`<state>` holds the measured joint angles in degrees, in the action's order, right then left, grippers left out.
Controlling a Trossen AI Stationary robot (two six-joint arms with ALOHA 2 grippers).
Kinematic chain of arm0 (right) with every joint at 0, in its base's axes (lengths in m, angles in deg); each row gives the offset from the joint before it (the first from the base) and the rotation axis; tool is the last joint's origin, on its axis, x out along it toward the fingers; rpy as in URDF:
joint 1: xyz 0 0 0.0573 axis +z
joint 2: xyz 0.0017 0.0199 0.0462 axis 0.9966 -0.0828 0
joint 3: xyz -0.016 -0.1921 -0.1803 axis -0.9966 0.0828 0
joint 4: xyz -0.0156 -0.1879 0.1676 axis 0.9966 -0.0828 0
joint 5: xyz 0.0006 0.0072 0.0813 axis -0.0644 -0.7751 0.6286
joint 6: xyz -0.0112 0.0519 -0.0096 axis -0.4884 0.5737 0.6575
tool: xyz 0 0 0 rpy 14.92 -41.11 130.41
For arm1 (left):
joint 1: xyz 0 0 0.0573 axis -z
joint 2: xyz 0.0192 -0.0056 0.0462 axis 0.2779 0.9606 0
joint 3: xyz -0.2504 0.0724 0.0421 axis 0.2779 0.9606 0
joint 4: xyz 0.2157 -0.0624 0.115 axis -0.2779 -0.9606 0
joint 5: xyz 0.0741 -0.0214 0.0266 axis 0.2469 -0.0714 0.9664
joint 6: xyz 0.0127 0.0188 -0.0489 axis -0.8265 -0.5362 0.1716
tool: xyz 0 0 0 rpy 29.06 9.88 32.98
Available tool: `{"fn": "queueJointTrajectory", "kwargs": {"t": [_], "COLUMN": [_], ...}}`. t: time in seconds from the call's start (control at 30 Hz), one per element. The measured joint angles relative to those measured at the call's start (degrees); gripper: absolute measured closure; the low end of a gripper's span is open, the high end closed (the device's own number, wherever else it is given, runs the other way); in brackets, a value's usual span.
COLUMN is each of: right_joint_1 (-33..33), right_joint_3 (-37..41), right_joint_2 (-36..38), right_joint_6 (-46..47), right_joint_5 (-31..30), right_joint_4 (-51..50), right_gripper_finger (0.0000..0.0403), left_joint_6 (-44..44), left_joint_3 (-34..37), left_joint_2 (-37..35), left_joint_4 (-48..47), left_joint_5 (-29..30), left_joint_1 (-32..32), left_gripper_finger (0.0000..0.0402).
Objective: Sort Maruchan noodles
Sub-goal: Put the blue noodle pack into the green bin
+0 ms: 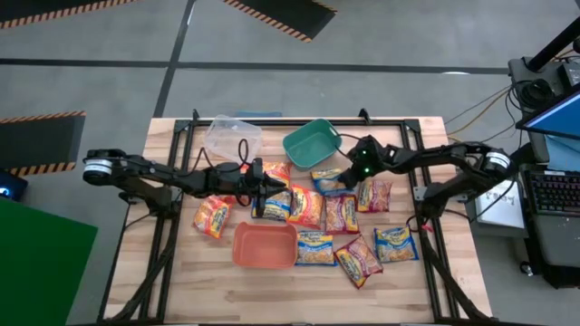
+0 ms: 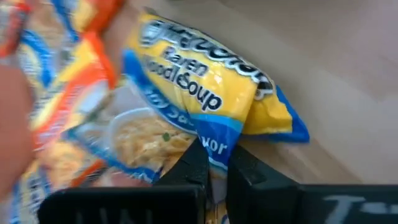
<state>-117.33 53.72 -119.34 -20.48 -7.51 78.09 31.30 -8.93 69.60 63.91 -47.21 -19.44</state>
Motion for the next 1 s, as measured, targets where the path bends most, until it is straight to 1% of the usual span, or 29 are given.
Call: {"fn": "queueJointTrajectory", "kwargs": {"t": [0.33, 0.63, 0.77, 0.93, 1.0], "right_joint_1": [0.2, 0.7, 0.7, 0.7, 0.7], "right_joint_3": [0.0, 0.0, 0.0, -0.2, -1.9], "right_joint_2": [10.9, 20.2, 22.4, 22.5, 21.9], "right_joint_6": [2.1, 2.3, 2.5, 4.5, 5.2], "right_joint_5": [5.6, 5.7, 5.2, 5.1, 5.0], "right_joint_4": [-0.2, 0.6, 1.8, 9.7, 10.3], "right_gripper_finger": [0.0391, 0.0391, 0.0391, 0.0391, 0.0391], "left_joint_6": [-0.8, -4.0, -5.6, -6.4, -5.4], "left_joint_3": [0.0, 0.0, 0.0, 0.0, 0.0], "left_joint_2": [-2.1, -6.6, -8.7, -11.4, -13.2], "left_joint_4": [-0.1, -0.3, -1.5, -4.7, -5.6], "left_joint_5": [0.0, 0.0, 0.0, 0.0, 0.0], "left_joint_1": [0.0, -0.1, -0.1, -0.2, -0.2], "left_gripper_finger": [0.0361, 0.0361, 0.0361, 0.0361, 0.0361]}}
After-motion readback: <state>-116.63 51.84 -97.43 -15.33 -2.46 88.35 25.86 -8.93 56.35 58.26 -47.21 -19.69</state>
